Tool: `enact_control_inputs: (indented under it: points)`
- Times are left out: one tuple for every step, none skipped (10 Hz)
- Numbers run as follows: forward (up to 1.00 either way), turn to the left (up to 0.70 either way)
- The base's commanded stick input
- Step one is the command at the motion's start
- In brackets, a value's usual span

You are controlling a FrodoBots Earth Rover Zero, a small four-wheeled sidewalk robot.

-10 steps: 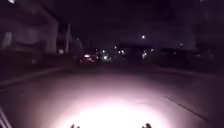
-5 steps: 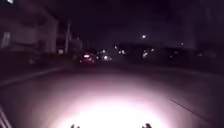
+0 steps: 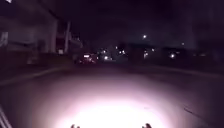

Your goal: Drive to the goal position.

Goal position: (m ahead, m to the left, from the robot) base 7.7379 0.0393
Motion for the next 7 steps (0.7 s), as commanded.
enact_control_inputs:
  points:
    - [0.5, 0.0]
    - [0.5, 0.0]
    - [0.5, 0.0]
    - [0.5, 0.0]
    - [0.5, 0.0]
    - [0.5, 0.0]
    - [0.5, 0.0]
